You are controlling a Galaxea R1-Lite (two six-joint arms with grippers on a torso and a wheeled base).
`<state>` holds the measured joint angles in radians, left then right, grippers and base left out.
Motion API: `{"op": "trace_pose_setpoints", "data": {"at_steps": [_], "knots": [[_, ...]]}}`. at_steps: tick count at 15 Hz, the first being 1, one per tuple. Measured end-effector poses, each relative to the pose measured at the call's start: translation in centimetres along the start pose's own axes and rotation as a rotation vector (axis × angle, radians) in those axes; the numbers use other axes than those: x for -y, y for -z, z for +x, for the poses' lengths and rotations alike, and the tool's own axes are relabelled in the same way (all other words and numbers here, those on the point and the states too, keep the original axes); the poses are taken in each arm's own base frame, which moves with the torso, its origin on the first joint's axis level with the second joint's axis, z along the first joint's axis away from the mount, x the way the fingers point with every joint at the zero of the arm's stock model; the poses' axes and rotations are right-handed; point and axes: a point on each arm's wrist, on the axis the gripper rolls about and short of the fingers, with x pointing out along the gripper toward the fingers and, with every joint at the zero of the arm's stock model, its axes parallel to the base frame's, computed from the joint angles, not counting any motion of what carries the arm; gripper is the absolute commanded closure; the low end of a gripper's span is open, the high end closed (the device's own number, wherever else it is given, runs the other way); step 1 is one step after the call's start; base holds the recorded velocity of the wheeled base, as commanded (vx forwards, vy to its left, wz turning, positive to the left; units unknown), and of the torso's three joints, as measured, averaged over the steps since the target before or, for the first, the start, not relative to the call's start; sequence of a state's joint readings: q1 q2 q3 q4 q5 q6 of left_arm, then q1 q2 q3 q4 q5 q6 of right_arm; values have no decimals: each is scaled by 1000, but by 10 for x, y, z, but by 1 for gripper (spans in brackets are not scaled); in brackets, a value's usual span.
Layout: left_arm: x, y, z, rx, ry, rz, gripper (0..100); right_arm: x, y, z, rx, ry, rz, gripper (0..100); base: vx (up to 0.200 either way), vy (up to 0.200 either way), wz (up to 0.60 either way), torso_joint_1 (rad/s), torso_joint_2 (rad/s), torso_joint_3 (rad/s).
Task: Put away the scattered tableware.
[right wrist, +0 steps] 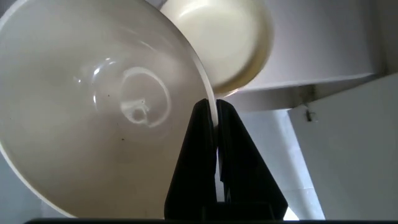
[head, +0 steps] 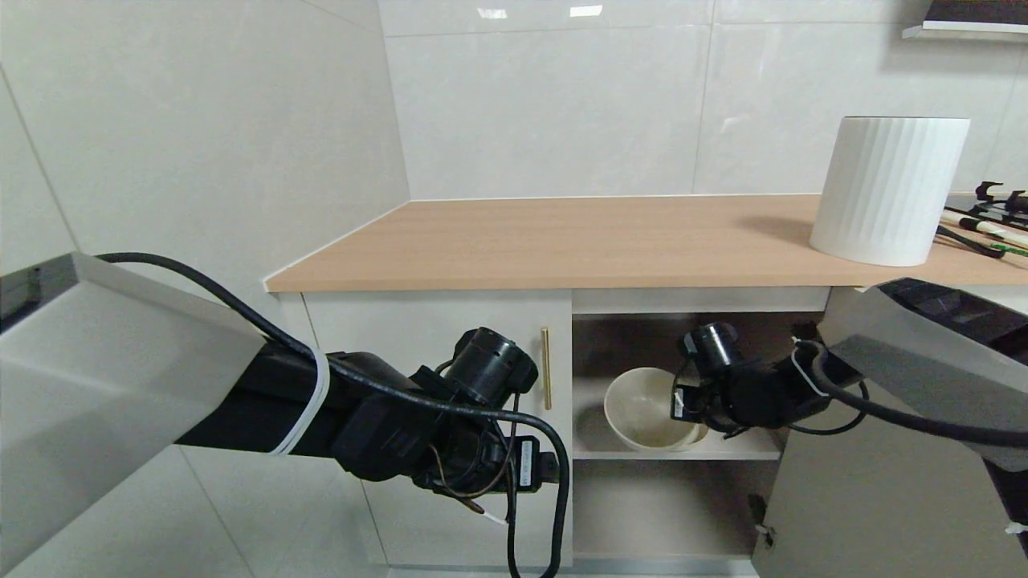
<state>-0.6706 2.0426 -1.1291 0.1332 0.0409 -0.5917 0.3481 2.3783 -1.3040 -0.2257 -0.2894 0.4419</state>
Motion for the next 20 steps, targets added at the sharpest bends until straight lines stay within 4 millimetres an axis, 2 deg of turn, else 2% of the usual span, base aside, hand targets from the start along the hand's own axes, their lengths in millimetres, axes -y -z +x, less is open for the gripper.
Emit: {"op": "trace_pose_setpoints", "data": {"at_steps": [10, 20], "knots": [[0, 0, 0, 0, -1, -1, 0, 21, -14, 40, 19, 49, 76, 100, 0, 0, 0, 0, 0, 0], [0, 0, 0, 0, -2, -2, 0, 32, -15, 66, 14, 115, 93, 100, 0, 0, 0, 0, 0, 0]]}}
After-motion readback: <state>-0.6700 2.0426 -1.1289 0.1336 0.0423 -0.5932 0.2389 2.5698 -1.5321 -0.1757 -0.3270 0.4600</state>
